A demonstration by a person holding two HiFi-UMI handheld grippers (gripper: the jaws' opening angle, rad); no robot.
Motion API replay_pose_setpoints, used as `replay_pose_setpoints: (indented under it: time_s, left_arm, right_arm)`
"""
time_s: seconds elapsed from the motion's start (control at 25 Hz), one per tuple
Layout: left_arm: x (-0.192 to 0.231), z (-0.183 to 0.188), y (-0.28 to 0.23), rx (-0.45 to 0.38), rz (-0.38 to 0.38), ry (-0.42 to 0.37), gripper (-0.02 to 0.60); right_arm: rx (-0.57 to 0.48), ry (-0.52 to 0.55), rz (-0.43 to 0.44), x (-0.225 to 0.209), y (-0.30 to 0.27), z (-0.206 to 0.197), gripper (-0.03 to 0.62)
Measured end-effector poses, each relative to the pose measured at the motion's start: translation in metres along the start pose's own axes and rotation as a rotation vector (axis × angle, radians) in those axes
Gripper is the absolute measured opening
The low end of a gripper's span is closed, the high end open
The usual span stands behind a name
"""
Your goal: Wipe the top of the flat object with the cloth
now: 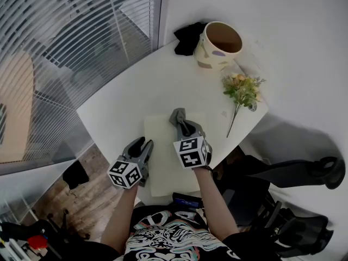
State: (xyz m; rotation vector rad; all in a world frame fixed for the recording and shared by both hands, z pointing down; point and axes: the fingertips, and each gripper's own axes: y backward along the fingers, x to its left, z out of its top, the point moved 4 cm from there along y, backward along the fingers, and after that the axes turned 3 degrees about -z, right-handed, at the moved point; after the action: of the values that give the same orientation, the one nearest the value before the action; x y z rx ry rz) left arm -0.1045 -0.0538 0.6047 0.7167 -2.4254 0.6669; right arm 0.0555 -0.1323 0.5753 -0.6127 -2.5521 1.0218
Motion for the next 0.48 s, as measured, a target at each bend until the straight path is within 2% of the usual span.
replay_pose_setpoints:
  time_s: [0.48]
  left_arm:
    - [0.0, 0.001, 0.0, -0.003, -0.002, -0.005, 0.176]
  right_arm:
    - [0.005, 0.018, 0.034, 0.013, -0.003, 0.006, 0.017]
